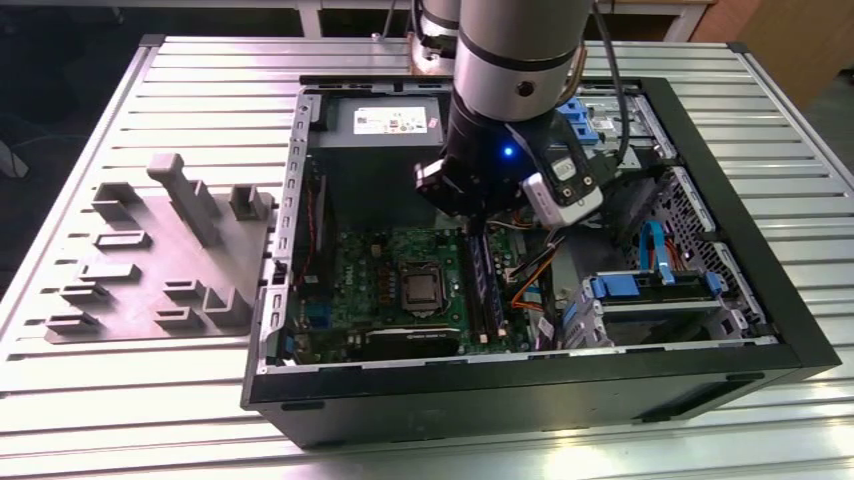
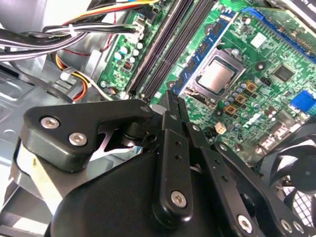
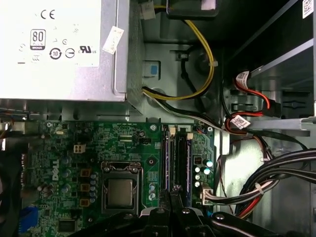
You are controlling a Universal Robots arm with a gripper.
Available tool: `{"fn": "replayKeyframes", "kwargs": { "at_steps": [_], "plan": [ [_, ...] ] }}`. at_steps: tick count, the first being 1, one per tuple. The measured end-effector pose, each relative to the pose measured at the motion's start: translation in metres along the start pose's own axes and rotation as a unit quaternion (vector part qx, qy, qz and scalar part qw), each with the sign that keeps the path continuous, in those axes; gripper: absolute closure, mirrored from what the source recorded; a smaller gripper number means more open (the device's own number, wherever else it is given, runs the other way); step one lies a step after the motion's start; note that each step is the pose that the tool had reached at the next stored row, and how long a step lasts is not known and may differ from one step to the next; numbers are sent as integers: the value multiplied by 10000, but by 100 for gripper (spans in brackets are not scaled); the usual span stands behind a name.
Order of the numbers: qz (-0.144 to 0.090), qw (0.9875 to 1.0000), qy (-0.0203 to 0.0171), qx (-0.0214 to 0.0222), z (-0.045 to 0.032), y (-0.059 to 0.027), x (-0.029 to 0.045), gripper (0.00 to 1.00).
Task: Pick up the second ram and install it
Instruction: 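Insert the second ram into the second slot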
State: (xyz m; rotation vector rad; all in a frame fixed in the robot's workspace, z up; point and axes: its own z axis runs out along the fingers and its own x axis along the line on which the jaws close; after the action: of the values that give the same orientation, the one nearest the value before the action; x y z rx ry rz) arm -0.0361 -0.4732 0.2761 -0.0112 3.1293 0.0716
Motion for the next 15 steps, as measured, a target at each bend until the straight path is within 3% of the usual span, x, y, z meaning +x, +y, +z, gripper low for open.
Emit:
{"fn": "replayKeyframes", "kwargs": {
  "at_steps": [15],
  "plan": [
    [1,10000,-1,-11,77,-4,-30,88]
  ]
}}
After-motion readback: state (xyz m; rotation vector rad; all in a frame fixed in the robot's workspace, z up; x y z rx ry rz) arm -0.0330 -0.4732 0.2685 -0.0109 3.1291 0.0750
